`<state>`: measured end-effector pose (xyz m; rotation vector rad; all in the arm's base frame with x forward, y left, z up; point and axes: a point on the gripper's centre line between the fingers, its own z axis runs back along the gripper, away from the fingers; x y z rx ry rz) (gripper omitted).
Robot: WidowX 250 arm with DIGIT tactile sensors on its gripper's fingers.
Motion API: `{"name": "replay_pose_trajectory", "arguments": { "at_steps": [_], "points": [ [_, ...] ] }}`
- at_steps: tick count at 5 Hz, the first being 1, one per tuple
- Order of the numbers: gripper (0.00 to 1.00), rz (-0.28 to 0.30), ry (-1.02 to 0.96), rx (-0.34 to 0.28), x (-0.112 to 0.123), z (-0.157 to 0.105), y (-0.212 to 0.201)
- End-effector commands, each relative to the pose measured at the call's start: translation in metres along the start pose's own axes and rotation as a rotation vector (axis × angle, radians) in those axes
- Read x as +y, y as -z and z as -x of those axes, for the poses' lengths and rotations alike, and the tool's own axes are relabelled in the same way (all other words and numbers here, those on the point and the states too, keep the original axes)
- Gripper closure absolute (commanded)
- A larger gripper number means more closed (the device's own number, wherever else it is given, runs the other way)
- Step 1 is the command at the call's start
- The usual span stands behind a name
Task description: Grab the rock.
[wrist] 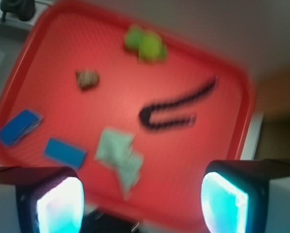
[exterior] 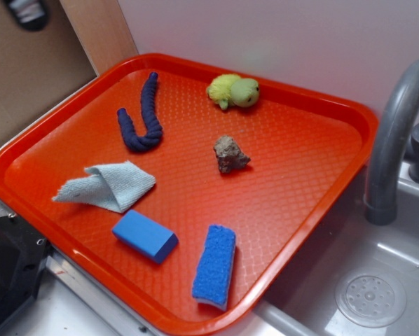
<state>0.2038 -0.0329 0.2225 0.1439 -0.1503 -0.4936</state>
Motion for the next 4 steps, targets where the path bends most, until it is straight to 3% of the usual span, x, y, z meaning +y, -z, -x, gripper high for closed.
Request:
{"name": "replay_pose_trajectory", "arguments": {
  "at_steps": [1, 2, 3, 4],
  "points": [
    [0.00, -0.083, 0.530, -0.018, -0.045, -0.068, 0.043],
    [0.00, -0.048, 0.788, -0.013, -0.073, -0.075, 0.086],
    [0.00, 0.001, 1.021, 0.000, -0.090, -0.065, 0.123],
    [0.00, 0.013, 1.052, 0.087, -0.097, -0.058, 0.148]
  ]
}}
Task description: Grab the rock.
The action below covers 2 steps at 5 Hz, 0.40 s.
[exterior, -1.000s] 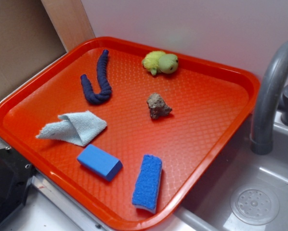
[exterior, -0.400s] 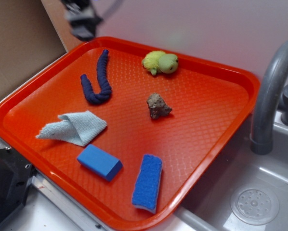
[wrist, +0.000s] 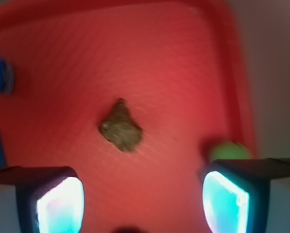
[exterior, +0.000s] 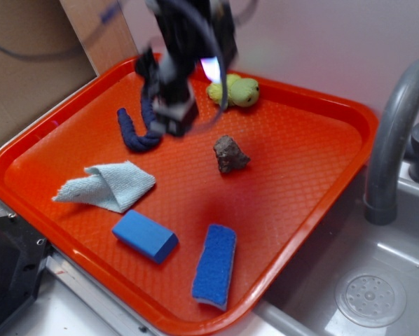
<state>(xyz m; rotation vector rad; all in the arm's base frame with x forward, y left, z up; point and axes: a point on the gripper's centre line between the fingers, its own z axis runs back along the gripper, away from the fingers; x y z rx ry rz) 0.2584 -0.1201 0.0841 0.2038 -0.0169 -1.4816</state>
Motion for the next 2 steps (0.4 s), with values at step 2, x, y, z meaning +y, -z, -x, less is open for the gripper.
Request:
{"name": "replay_pose_trajectory", "arguments": {
  "at_steps": [2],
  "points": [
    [0.00, 0.032, -0.001, 0.000, -0.025, -0.012, 0.039]
  ]
}}
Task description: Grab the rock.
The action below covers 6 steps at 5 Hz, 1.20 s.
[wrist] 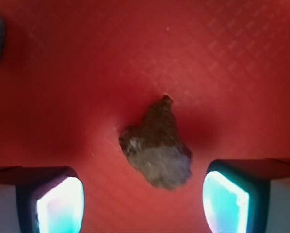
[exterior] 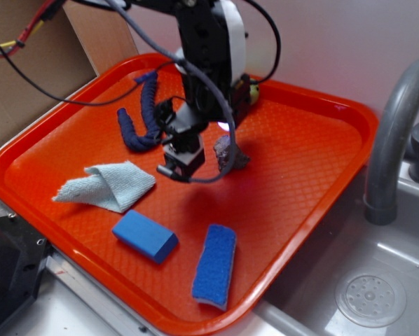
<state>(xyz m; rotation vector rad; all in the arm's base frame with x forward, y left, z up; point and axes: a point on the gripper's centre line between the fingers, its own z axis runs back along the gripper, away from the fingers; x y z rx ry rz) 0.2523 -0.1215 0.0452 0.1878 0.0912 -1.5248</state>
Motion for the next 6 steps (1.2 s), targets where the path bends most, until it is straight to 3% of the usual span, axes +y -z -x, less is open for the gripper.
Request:
{"name": "replay_pose_trajectory", "arguments": {
  "at_steps": [1, 3, 4, 5, 6],
  "points": [
    [1.00, -0.054, -0.194, -0.200, -0.006, -0.011, 0.004],
    [1.00, -0.068, -0.340, -0.198, 0.000, -0.004, 0.005],
    [1.00, -0.049, -0.534, -0.122, 0.004, 0.015, -0.025],
    [1.00, -0.124, -0.786, -0.041, -0.004, 0.045, -0.070],
    [1.00, -0.102, -1.031, 0.006, -0.014, 0.067, -0.118]
  ]
}}
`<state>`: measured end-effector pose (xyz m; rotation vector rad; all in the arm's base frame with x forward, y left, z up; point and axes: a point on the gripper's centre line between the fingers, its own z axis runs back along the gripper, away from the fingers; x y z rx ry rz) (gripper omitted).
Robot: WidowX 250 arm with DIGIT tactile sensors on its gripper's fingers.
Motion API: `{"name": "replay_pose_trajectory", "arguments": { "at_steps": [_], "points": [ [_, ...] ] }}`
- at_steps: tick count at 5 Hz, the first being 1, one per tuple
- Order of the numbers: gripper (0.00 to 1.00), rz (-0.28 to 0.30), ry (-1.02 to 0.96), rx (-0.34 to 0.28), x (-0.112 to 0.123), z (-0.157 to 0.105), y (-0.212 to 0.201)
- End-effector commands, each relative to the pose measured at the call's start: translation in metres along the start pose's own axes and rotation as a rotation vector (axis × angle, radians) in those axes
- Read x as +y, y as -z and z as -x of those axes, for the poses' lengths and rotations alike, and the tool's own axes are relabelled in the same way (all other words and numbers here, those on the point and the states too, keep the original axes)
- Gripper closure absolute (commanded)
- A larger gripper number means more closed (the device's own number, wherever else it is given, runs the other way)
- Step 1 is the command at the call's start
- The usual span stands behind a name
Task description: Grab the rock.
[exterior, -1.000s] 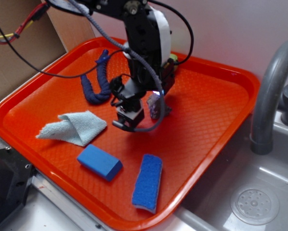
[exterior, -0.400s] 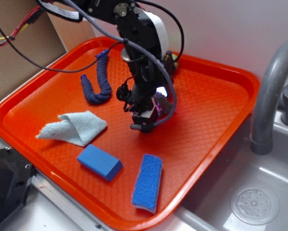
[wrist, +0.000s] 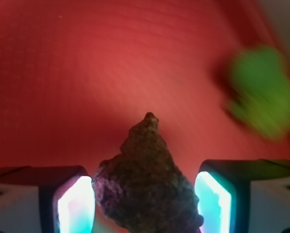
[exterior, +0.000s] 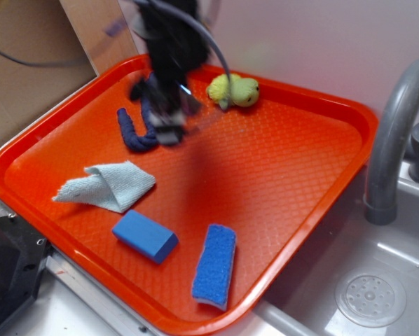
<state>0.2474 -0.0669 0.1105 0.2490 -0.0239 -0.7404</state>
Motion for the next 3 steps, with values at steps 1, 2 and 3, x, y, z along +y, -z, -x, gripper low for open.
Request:
{"name": "replay_pose_trajectory", "arguments": {
  "at_steps": [1, 2, 3],
  "points": [
    [1.00, 0.003, -0.490, 0.027, -0.010, 0.020, -0.103],
    [1.00, 0.015, -0.654, -0.005, -0.008, 0.018, -0.130],
    [1.00, 0.034, -0.737, -0.119, 0.005, 0.015, -0.138]
  ]
}}
